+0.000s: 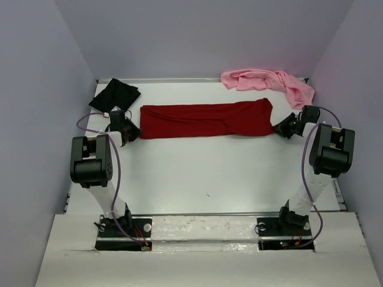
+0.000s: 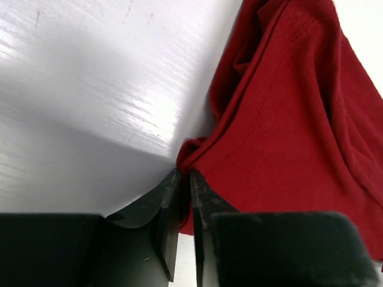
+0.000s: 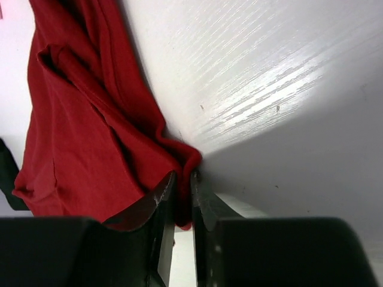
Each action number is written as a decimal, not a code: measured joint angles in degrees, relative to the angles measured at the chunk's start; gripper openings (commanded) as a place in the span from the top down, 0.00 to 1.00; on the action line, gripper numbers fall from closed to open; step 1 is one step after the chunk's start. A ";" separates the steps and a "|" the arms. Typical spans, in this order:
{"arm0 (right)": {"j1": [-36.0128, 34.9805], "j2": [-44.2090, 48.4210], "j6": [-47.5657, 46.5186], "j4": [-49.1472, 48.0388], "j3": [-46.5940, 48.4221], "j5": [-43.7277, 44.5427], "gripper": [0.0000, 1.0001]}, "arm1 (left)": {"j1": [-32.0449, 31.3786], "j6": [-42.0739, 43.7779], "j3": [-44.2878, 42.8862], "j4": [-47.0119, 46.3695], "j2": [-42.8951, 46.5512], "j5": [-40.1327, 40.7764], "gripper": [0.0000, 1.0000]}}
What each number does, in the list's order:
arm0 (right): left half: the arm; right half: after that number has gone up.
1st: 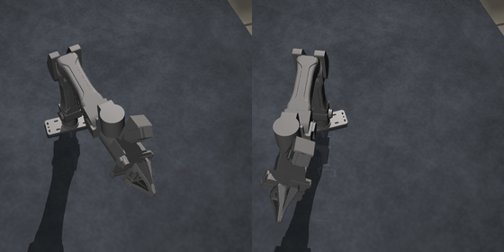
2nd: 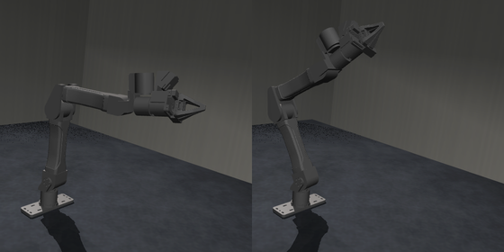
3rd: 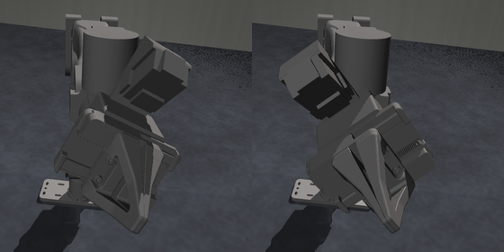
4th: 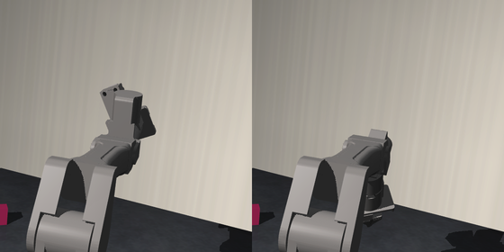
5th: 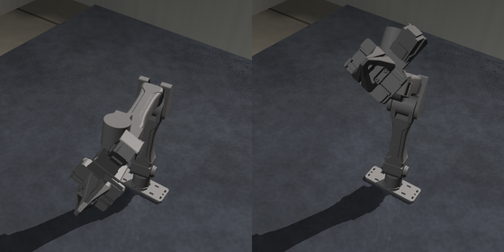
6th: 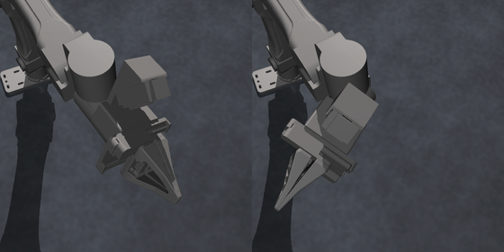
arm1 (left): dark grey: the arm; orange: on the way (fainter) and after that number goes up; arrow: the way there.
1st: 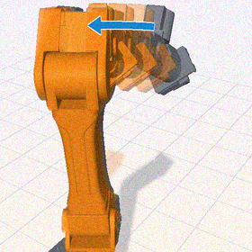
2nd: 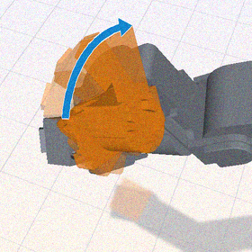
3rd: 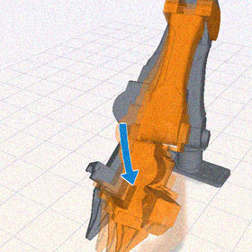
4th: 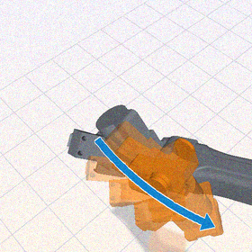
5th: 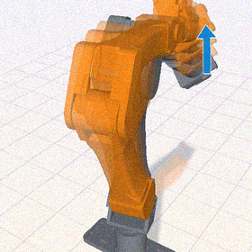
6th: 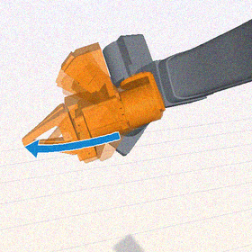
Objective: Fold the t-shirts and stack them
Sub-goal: Fold the tshirt
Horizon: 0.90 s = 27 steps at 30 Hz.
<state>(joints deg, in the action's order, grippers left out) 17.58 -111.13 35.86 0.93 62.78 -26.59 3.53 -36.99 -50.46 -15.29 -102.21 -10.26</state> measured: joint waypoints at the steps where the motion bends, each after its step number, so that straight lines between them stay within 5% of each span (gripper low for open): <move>1: -0.04 -0.09 0.00 -0.02 0.00 -0.17 0.89 | -0.07 0.02 0.02 0.11 0.00 0.00 0.80; 3: -0.04 -0.11 -0.02 -0.17 0.00 -0.17 1.00 | -0.20 0.02 0.09 0.13 0.00 -0.07 0.85; 7: -0.04 -0.13 -0.04 -0.68 -0.42 -0.20 1.00 | -0.42 0.13 0.07 0.13 0.09 -0.09 1.00; 27: -1.46 4.20 -3.87 4.94 -2.69 3.96 1.00 | -3.17 2.56 -0.66 10.91 5.35 5.79 1.00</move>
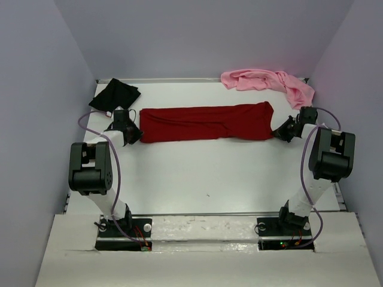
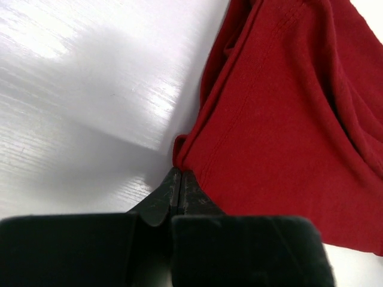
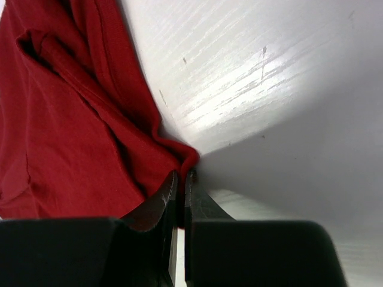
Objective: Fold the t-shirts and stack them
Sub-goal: Fold the tshirt
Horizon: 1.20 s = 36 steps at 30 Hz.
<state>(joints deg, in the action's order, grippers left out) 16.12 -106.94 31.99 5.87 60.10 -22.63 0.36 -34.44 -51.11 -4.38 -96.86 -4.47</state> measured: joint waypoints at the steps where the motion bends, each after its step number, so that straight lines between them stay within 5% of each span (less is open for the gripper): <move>1: -0.11 0.11 -0.15 0.15 -0.04 0.15 1.00 | -0.13 0.00 0.00 0.15 0.11 0.07 1.00; 36: -2.32 23.12 -7.10 16.55 -15.80 12.44 0.88 | -4.50 0.15 8.35 14.23 18.84 9.20 1.00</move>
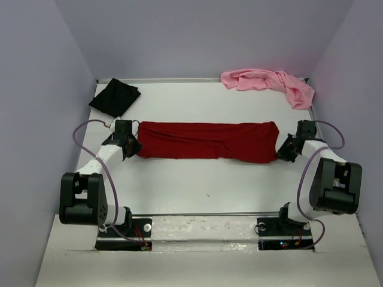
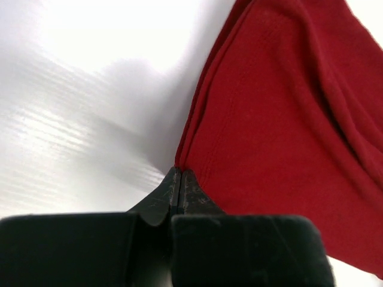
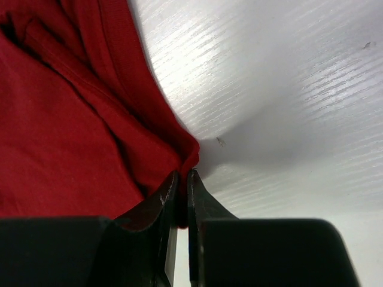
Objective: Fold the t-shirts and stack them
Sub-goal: Fold the tshirt
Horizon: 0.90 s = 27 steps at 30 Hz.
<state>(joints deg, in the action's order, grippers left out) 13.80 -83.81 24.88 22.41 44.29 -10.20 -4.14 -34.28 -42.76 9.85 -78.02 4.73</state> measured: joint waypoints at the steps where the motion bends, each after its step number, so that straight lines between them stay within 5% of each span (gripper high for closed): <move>1: -0.44 0.00 0.04 0.20 -0.02 0.72 0.87 | 0.00 -0.02 0.39 0.50 0.00 0.59 1.00; 17: -1.55 2.23 0.83 2.38 -0.02 10.58 0.85 | 0.63 -0.26 3.06 1.27 -1.44 6.10 1.00; 27: -1.73 2.25 0.85 2.97 -0.02 12.44 0.62 | 2.40 -0.15 3.43 1.09 -0.52 6.01 1.00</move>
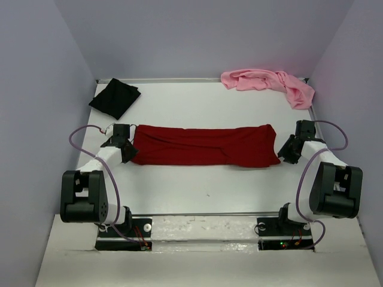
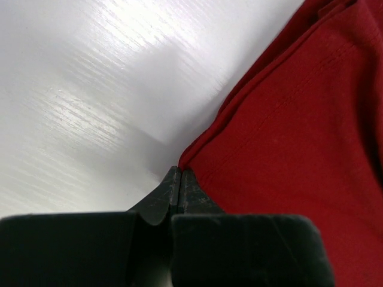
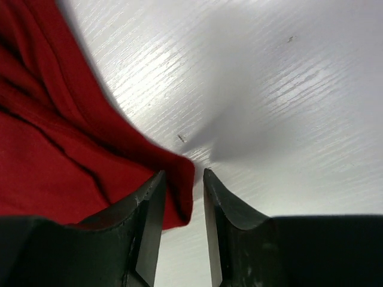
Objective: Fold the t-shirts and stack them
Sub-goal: Fold the tshirt
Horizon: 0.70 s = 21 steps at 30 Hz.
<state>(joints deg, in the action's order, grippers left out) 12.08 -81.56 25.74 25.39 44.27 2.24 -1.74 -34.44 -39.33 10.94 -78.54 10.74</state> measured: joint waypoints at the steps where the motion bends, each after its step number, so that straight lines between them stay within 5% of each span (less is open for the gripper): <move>1: 0.00 0.00 -0.02 -0.02 0.00 0.22 0.61 | 0.04 0.33 0.00 -0.04 -0.46 -0.20 0.99; 5: 0.00 -0.48 -0.02 -0.02 0.02 0.35 0.60 | 0.37 1.62 0.00 -0.70 -1.88 -1.20 0.50; 6: 0.00 -0.74 -0.02 0.00 0.02 0.35 0.60 | 0.37 1.46 0.00 -0.87 -1.97 -1.44 0.45; 21: 0.00 6.21 -0.28 0.48 0.63 2.21 0.61 | 0.37 2.10 0.39 -1.62 -0.83 -2.51 0.39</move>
<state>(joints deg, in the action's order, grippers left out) 12.08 -75.35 25.45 25.87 44.91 4.45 -1.37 -32.34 -38.94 9.32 -79.37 8.23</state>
